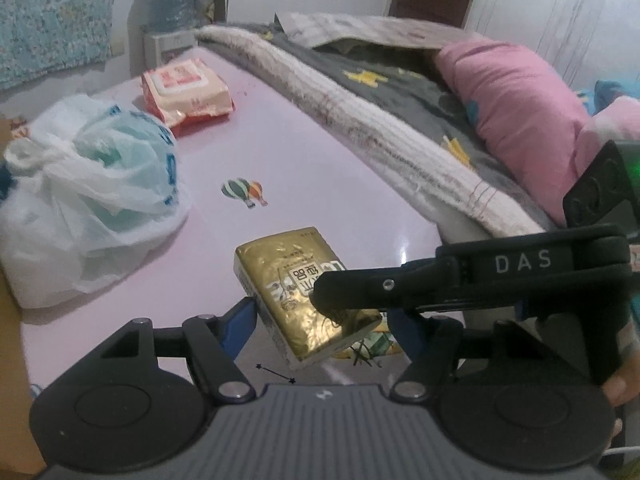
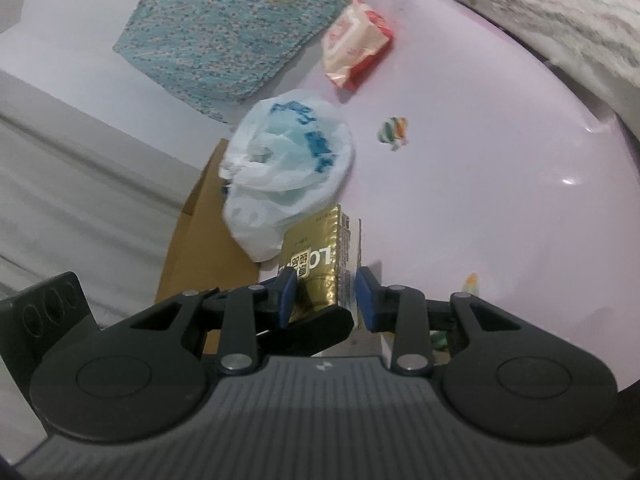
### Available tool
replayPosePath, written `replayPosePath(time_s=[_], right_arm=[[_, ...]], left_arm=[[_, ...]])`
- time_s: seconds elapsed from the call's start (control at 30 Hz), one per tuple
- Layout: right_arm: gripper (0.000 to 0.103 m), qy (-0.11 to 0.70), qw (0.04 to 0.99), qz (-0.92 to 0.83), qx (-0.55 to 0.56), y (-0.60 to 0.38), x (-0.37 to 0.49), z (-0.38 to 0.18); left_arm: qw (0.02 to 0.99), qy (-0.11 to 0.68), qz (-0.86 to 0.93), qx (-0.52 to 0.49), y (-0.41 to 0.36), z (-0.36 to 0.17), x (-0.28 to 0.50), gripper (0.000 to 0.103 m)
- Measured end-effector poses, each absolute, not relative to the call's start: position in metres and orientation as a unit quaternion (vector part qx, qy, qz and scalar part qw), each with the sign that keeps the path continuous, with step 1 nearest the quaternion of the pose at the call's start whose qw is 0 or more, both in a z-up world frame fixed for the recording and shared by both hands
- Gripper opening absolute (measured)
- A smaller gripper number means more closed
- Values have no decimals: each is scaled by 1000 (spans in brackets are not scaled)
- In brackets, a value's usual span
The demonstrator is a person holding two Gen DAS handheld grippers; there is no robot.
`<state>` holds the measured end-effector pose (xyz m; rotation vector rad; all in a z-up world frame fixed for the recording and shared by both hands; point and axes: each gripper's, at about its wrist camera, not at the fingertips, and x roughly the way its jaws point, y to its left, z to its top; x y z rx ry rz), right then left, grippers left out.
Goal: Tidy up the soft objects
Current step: 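Lift the gold tissue pack with the right tool and carry it over the box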
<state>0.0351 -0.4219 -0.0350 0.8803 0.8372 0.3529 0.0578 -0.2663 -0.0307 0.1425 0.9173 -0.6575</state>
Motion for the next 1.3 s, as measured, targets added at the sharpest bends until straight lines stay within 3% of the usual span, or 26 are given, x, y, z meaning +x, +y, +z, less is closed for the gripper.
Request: replayPosePath(time_s=[0.3,0.7,1.0,1.3], right_arm=[[32,367,823,235,365,-369,47,25],[33,351,808,388,271,-226,102,102],[34,435,773,400,232,-155,136,86],[36,482,763,388,187,-142,136,76]], left_arm=[[878,392,-272,32,-206,20,43,70],[936,321,-144,-8,-77,88,34,70],[915,378,-114,-82,0,58,63,70],[882,426,-157,-124,27,26,64,69]])
